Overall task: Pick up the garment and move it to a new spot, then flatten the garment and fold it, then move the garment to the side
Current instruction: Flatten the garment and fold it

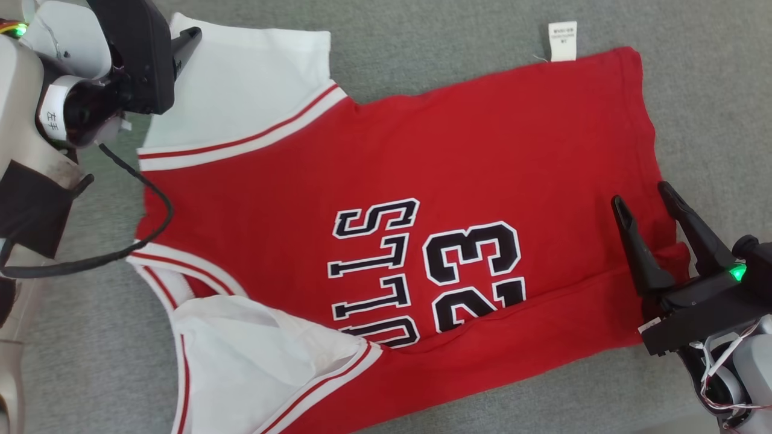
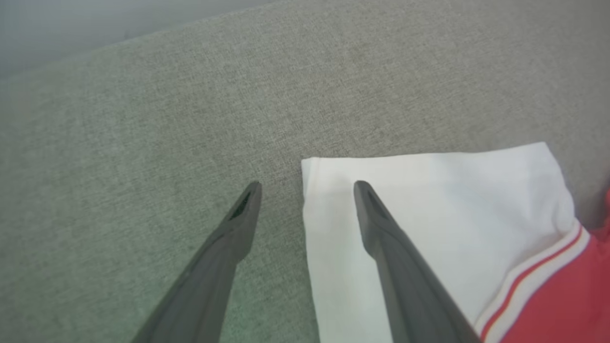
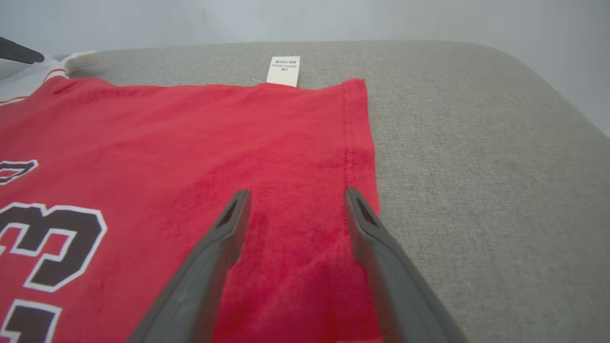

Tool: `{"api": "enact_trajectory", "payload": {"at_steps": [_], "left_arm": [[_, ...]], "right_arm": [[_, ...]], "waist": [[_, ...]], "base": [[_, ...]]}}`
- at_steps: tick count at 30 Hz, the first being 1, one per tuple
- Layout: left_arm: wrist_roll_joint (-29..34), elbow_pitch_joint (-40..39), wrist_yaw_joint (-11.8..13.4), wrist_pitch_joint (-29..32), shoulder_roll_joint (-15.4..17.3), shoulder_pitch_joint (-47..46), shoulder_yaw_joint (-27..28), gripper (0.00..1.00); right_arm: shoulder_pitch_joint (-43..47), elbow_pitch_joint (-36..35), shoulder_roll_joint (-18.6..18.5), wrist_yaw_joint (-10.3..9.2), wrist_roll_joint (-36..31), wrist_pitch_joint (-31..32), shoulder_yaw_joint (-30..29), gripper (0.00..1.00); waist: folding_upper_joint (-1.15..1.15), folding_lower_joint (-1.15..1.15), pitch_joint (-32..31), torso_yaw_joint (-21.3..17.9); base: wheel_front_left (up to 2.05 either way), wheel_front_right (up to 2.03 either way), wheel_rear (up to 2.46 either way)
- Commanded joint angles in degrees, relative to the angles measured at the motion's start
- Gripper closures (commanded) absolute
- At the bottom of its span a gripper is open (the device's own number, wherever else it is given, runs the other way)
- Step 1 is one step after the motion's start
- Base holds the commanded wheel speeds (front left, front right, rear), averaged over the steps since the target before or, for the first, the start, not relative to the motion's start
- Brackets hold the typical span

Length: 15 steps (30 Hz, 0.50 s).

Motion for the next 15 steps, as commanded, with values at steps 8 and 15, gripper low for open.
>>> {"api": "enact_trajectory", "payload": {"at_steps": [8, 15], "left_arm": [[1.09, 2.99, -0.91, 1.33, 0.14, -1.83, -2.36, 0.0], [0.58, 4.86, -0.93, 2.44, 0.34, -1.65, -3.26, 1.0]], "right_arm": [[-2.29, 2.0, -0.85, -0.14, 1.03, -1.39, 1.05, 0.0], [-4.97, 1.7, -2.4, -0.14, 0.76, -0.23, 1.02, 0.0]], "waist": [[-0.01, -0.01, 1.37, -1.3], [-0.01, -0.01, 0.91, -1.26]], "base": [[0.0, 0.0, 0.0], [0.0, 0.0, 0.0]]}}
